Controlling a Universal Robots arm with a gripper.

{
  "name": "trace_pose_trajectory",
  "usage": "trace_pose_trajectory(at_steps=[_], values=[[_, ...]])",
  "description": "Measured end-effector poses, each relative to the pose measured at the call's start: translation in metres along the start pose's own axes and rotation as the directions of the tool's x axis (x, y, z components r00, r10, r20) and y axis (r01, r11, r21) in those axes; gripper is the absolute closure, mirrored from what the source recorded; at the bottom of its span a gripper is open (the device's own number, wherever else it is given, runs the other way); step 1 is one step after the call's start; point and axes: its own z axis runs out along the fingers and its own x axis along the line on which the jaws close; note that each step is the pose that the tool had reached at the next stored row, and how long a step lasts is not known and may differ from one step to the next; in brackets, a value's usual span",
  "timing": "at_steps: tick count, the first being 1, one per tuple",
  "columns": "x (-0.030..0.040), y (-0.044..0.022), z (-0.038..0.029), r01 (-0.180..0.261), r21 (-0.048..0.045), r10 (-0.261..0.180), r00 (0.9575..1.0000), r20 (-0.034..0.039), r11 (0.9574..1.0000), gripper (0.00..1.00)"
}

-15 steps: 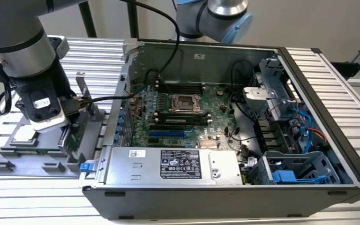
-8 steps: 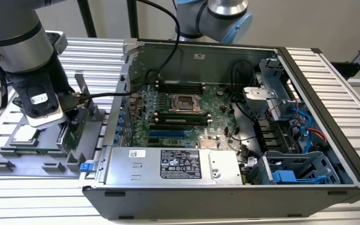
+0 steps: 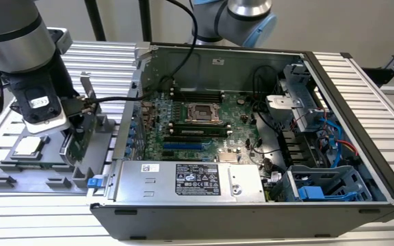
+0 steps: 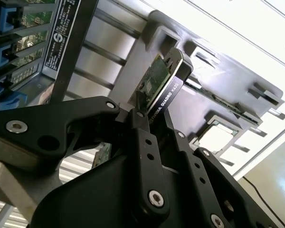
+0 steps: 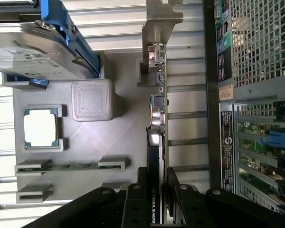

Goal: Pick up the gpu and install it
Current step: 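Pick up the gpu and move the gpu toward the slot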

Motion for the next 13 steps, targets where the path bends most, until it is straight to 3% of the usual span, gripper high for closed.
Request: trace_pose_trajectory(at_steps=[13], values=[[-0.0001, 0.0002, -0.0034, 0.000, -0.0001, 0.000, 1.0000, 0.0001, 1.0000, 1.00]])
